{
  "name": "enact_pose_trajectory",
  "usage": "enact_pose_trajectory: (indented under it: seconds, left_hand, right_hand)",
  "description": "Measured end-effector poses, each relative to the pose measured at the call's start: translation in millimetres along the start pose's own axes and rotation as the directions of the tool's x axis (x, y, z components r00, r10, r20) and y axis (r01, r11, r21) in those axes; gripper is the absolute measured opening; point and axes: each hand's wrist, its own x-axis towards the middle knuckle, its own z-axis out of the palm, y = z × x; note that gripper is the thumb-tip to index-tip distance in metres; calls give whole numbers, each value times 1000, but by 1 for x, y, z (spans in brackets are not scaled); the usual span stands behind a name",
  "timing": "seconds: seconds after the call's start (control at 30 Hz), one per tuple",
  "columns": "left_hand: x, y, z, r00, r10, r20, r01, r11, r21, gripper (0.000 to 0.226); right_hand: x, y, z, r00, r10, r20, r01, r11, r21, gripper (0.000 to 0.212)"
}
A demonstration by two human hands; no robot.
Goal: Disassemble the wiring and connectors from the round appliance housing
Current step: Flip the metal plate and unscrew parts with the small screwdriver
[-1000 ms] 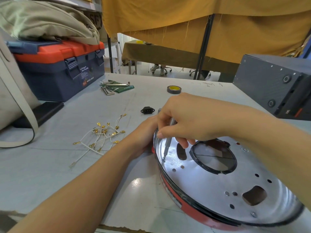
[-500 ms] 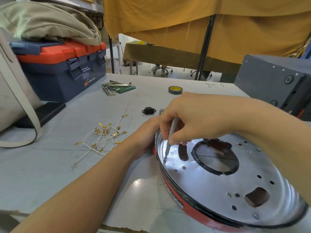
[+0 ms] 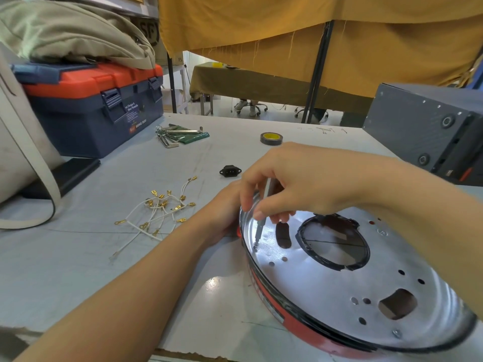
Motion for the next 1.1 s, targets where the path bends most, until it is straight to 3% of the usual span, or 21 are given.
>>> enact_pose_trajectory:
  seconds: [0.17, 0.3, 0.53, 0.63, 0.73, 0.87, 0.97, 1.1]
  left_hand:
    - [0, 2, 0, 1000, -20, 12, 20, 999, -25, 52]
    - [-1, 3, 0, 999, -39, -27, 40, 999, 12, 43]
    - [-3, 5, 2, 1000, -21, 4, 21, 1000, 17, 36]
    - [0, 2, 1, 998, -52, -26, 50, 996, -77, 35]
    - [0, 4, 3, 997, -73, -12, 71, 991, -110, 34]
    - [-1, 6, 3, 992, -111, -58, 106, 991, -86, 43]
    - [-1, 4, 2, 993, -108, -55, 103, 990, -96, 48]
    - [0, 3, 2, 995, -96, 13, 97, 986, -135, 37]
  right_hand:
    - [0, -2, -3, 998, 28, 49, -28, 1000, -13, 2]
    - [3, -4, 5, 996, 46, -81, -53, 995, -89, 23]
    - [0, -2, 2, 999, -14, -34, 13, 999, -49, 3]
    - [-3, -1, -4, 1000, -2, 14, 3, 998, -69, 10]
    - [-5, -1, -6, 999, 41, 31, -38, 997, -74, 0]
    - [-4, -1, 1, 997, 66, -48, -70, 993, -90, 23]
    - [-3, -3, 3, 999, 36, -38, -38, 997, -64, 18]
    - [-4, -3, -4, 1000, 2, 18, -1, 999, -40, 6]
